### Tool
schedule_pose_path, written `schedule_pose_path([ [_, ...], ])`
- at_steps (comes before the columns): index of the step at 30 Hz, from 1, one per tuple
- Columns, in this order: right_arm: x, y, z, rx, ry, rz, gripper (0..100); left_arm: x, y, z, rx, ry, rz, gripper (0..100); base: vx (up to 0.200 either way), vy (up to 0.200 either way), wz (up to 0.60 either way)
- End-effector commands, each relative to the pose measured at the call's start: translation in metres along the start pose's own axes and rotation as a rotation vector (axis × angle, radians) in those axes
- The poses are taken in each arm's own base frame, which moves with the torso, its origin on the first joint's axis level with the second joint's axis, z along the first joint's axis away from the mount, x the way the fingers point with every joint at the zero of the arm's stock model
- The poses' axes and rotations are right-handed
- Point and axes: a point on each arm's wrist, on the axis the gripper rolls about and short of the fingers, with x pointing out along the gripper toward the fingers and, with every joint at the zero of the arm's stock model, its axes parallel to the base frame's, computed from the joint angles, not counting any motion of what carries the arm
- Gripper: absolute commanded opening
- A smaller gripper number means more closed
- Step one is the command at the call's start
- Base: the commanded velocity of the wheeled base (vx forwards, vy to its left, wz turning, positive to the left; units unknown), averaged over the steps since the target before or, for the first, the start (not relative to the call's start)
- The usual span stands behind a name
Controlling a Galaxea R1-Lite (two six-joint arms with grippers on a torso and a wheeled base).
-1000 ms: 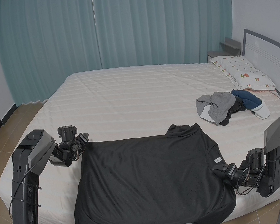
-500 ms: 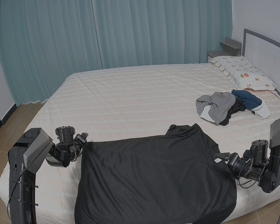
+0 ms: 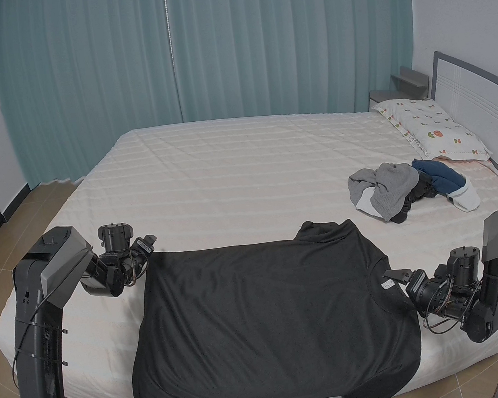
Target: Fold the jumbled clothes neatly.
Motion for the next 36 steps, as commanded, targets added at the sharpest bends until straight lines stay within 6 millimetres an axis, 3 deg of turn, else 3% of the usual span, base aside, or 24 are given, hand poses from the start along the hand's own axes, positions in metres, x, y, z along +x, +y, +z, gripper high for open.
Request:
schedule_pose_path([
  [1,0.000,0.001,0.001,-0.003,-0.011,0.009,100,0.000,-0.001,0.001,-0.001,-0.002,-0.001,100,0.000,0.000,0.00],
  [21,0.000,0.002,0.001,-0.004,-0.016,0.008,100,-0.001,-0.001,0.002,-0.002,-0.003,-0.002,100,0.000,0.000,0.00],
  [26,0.005,0.006,0.001,-0.022,-0.028,0.019,100,-0.012,-0.003,0.007,-0.031,0.001,0.000,100,0.000,0.000,0.00],
  [33,0.035,0.029,0.004,-0.199,-0.026,0.039,100,-0.024,-0.002,0.012,-0.075,0.033,-0.017,100,0.000,0.000,0.00],
  [36,0.072,0.052,0.012,-0.296,-0.105,-0.038,100,-0.025,0.001,0.011,-0.078,0.038,-0.007,100,0.000,0.000,0.00],
])
